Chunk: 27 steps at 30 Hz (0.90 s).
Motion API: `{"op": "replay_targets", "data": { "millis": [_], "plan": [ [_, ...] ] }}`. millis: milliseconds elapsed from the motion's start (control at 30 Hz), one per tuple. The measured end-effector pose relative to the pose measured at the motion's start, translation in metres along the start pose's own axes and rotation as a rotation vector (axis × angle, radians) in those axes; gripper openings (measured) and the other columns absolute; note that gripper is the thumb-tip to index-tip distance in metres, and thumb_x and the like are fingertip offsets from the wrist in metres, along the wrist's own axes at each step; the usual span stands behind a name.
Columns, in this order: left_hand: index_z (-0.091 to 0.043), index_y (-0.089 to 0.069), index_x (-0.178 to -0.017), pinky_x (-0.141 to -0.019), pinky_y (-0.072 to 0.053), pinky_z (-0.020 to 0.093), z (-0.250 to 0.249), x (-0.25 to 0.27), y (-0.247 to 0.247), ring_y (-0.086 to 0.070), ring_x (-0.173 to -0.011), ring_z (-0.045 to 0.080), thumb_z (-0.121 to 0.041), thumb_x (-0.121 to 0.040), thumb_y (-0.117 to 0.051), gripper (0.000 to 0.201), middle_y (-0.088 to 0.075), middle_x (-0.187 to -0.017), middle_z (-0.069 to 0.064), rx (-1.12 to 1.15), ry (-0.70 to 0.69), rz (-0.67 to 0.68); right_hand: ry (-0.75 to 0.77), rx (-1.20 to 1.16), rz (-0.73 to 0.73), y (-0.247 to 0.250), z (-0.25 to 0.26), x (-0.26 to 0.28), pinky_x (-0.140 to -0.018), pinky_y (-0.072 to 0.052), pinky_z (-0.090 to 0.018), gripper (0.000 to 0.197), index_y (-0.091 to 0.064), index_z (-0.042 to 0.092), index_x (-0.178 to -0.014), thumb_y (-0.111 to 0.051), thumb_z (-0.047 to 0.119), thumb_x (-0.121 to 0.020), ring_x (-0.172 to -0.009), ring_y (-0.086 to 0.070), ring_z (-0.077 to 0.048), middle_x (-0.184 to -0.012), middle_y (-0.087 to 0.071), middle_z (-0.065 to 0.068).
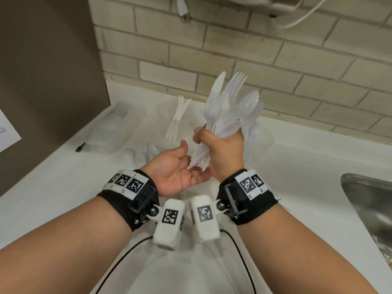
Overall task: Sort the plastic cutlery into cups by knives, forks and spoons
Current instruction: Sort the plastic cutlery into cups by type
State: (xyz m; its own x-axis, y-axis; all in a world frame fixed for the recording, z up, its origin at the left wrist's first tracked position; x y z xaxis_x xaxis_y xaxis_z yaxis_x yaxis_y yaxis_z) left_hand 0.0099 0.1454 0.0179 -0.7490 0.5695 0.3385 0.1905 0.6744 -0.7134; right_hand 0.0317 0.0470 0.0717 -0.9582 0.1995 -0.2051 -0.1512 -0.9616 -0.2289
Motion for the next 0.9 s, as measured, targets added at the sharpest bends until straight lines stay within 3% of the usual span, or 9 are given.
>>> {"op": "replay_targets", "data": {
  "millis": [133, 233, 400, 533, 600, 667, 733, 800, 900],
  "plan": [
    [-0.016, -0.056, -0.126, -0.094, -0.048, 0.044, -0.009, 0.004, -0.004, -0.059, -0.108, 0.03, -0.066, -0.092, -0.02, 0.07, -0.061, -0.127, 0.007, -0.104, -0.009, 0.088, -0.069, 0.078, 0.125, -0.005, -0.012, 0.012, -0.068, -0.058, -0.039, 0.015, -0.063, -0.003, -0.088, -0.071, -0.002, -0.076, -0.07, -0.069, -0.025, -0.074, -0.069, -0.013],
    [-0.018, -0.064, -0.097, -0.076, -0.039, 0.036, -0.018, 0.011, -0.002, -0.049, -0.084, 0.021, -0.075, -0.082, -0.029, 0.069, -0.055, -0.09, 0.001, -0.32, -0.061, 0.059, -0.092, 0.051, 0.184, -0.002, -0.011, 0.011, -0.053, -0.048, -0.031, 0.01, -0.06, 0.004, -0.075, -0.061, -0.003, -0.083, -0.05, -0.057, -0.018, -0.057, -0.06, -0.002],
    [-0.003, -0.053, -0.122, -0.061, -0.046, 0.032, -0.038, 0.02, -0.019, -0.048, -0.075, 0.031, -0.051, -0.062, -0.081, 0.082, -0.062, -0.099, 0.013, -0.633, -0.284, 0.112, -0.18, 0.06, 0.482, -0.017, -0.011, 0.026, -0.048, -0.044, -0.03, 0.011, -0.061, 0.003, -0.085, -0.056, -0.005, -0.078, -0.046, -0.048, -0.021, -0.067, -0.054, -0.017],
    [-0.006, -0.063, -0.111, -0.037, -0.047, 0.029, -0.036, 0.024, -0.026, -0.055, -0.047, 0.033, -0.028, -0.07, -0.081, 0.05, -0.068, -0.112, 0.015, -0.808, -0.328, -0.042, -0.231, 0.166, 0.603, -0.027, -0.02, 0.04, -0.052, -0.05, -0.034, 0.023, -0.056, -0.017, -0.09, -0.053, -0.009, -0.069, -0.042, -0.049, -0.025, -0.061, -0.049, -0.031],
    [-0.006, -0.069, -0.101, -0.037, -0.047, 0.027, -0.035, 0.026, -0.026, -0.065, -0.062, 0.036, -0.021, -0.079, -0.072, 0.026, -0.072, -0.11, 0.005, -0.789, -0.402, -0.064, -0.232, 0.155, 0.611, -0.027, -0.021, 0.04, -0.057, -0.053, -0.037, 0.034, -0.056, -0.016, -0.099, -0.054, -0.007, -0.066, -0.046, -0.055, -0.026, -0.068, -0.056, -0.036],
    [-0.012, -0.072, -0.082, -0.044, -0.051, 0.027, -0.037, 0.029, -0.024, -0.069, -0.082, 0.026, -0.011, -0.087, -0.061, 0.012, -0.074, -0.103, 0.004, -0.65, -0.479, -0.13, -0.253, 0.214, 0.634, -0.026, -0.022, 0.039, -0.07, -0.057, -0.043, 0.035, -0.062, -0.004, -0.101, -0.063, -0.001, -0.066, -0.064, -0.064, -0.031, -0.073, -0.067, -0.018],
    [-0.01, -0.064, -0.073, -0.058, -0.057, 0.035, -0.046, 0.029, -0.014, -0.069, -0.08, 0.024, -0.007, -0.088, -0.056, 0.018, -0.075, -0.086, 0.009, -0.398, -0.558, -0.269, -0.244, 0.458, 0.589, -0.017, -0.022, 0.03, -0.08, -0.055, -0.039, 0.032, -0.067, 0.009, -0.091, -0.08, 0.021, -0.065, -0.078, -0.067, -0.021, -0.08, -0.069, -0.004],
    [-0.009, -0.057, -0.07, -0.068, -0.058, 0.041, -0.055, 0.031, -0.001, -0.066, -0.061, 0.022, -0.007, -0.088, -0.058, 0.018, -0.066, -0.062, 0.006, -0.267, -0.649, -0.387, -0.15, 0.619, 0.385, -0.003, -0.01, 0.016, -0.069, -0.049, -0.027, 0.031, -0.065, 0.019, -0.083, -0.083, 0.038, -0.067, -0.072, -0.061, -0.009, -0.079, -0.067, 0.005],
    [-0.009, -0.057, -0.08, -0.052, -0.05, 0.032, -0.054, 0.027, 0.011, -0.05, -0.043, 0.014, -0.015, -0.087, -0.065, 0.013, -0.052, -0.049, 0.0, -0.461, -0.642, -0.49, 0.089, 0.521, 0.121, 0.006, 0.022, 0.005, -0.063, -0.044, -0.02, 0.023, -0.06, 0.021, -0.08, -0.08, 0.032, -0.074, -0.063, -0.052, -0.001, -0.074, -0.06, 0.009]
  ]
}}
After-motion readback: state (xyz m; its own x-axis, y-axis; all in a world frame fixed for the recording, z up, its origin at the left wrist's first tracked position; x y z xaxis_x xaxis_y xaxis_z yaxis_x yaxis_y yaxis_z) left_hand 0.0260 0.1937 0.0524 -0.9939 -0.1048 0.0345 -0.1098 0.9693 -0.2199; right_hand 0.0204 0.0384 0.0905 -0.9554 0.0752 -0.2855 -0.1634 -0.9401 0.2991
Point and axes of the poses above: each hand's wrist, its own x-axis away from the middle knuckle, its own y-axis out of the back of the hand, z = x × y, the point moved 5 cm from there along -x, towards the middle knuckle
